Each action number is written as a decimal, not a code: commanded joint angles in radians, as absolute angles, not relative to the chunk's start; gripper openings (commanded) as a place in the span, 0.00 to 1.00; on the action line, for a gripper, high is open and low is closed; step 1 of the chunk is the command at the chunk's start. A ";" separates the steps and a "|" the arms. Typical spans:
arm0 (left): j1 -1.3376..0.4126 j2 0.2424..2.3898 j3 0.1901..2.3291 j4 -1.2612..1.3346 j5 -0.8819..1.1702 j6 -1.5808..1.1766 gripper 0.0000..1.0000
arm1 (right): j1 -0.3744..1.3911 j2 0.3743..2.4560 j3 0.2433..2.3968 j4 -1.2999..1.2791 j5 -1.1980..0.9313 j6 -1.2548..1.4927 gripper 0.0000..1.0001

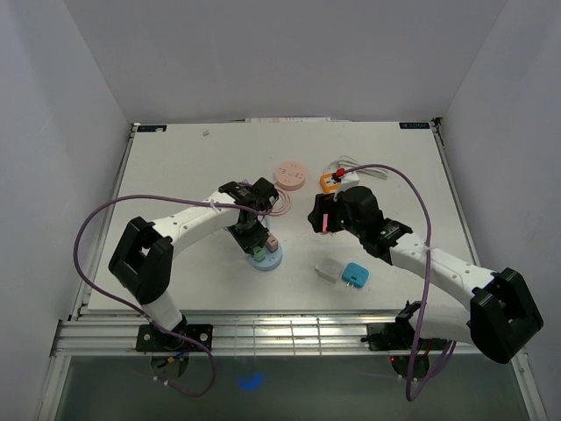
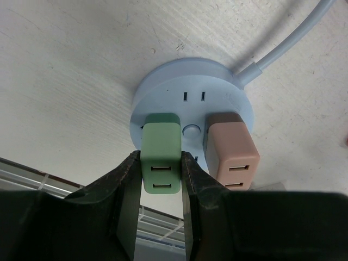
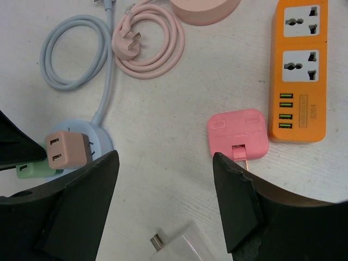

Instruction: Insert the plug

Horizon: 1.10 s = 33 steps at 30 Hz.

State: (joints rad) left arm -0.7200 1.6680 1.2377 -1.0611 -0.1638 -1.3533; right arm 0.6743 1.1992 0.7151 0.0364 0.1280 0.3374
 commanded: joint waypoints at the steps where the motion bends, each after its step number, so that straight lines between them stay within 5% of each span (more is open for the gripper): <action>1: -0.726 1.660 1.250 -1.051 -0.212 -1.302 0.18 | 0.669 1.178 0.738 0.071 0.127 0.336 0.75; 10: -0.724 1.623 1.253 -1.026 -0.233 -1.267 0.49 | 0.669 1.181 0.744 0.071 0.121 0.337 0.75; 15: -0.724 1.591 1.246 -1.026 -0.241 -1.264 0.53 | 0.667 1.184 0.749 0.071 0.115 0.337 0.75; 23: -0.724 1.513 1.250 -1.042 -0.278 -1.243 0.75 | 0.666 1.195 0.741 0.072 0.077 0.330 0.76; 26: -0.724 1.462 1.259 -1.058 -0.311 -1.235 0.96 | 0.667 1.212 0.727 0.081 0.026 0.328 0.76; 33: -0.721 1.309 1.235 -1.037 -0.397 -1.139 0.98 | 0.719 1.252 0.700 0.130 -0.051 0.348 0.75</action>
